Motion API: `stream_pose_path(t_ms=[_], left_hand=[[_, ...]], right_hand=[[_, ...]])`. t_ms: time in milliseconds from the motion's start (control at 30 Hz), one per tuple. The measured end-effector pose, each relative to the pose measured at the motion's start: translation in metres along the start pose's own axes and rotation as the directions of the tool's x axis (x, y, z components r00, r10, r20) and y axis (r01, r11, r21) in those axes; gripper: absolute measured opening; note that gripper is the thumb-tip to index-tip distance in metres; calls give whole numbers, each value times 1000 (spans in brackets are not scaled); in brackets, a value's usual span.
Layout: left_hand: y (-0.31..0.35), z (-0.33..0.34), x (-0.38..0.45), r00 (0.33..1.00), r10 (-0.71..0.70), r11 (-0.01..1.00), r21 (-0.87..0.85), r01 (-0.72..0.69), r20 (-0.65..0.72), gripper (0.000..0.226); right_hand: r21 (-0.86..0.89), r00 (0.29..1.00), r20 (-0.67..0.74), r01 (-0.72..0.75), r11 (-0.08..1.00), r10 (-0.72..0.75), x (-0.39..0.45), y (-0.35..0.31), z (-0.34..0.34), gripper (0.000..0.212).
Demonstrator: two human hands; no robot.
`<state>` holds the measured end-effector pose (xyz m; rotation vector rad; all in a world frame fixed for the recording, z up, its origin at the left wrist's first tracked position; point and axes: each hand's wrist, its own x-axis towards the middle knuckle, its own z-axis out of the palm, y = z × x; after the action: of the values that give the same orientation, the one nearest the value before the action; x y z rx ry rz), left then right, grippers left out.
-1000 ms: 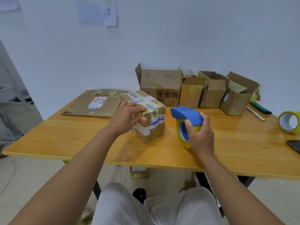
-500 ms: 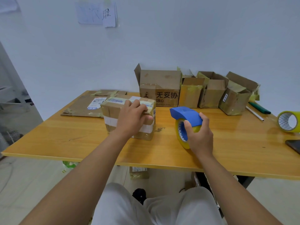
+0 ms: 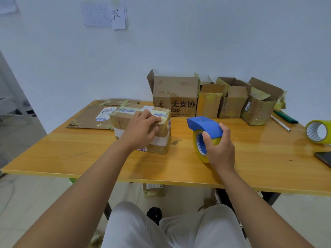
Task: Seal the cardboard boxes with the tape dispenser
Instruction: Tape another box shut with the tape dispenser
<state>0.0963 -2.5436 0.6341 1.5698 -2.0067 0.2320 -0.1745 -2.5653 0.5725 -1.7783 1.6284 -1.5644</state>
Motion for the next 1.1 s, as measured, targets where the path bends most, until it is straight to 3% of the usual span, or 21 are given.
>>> stream_pose_path(t_ms=[300, 600, 1100], left_hand=[[4, 7, -2, 994, -2, 1000, 26, 5, -107, 38], [8, 10, -1, 992, -31, 998, 50, 37, -121, 48], [29, 18, -1, 964, -70, 980, 162, 114, -255, 37]], right_hand=[[6, 1000, -1, -2, 1000, 2, -1, 1, 0, 62], [7, 1000, 5, -4, 1000, 4, -1, 1, -1, 64], [5, 1000, -8, 2, 1000, -2, -2, 1, -1, 63]])
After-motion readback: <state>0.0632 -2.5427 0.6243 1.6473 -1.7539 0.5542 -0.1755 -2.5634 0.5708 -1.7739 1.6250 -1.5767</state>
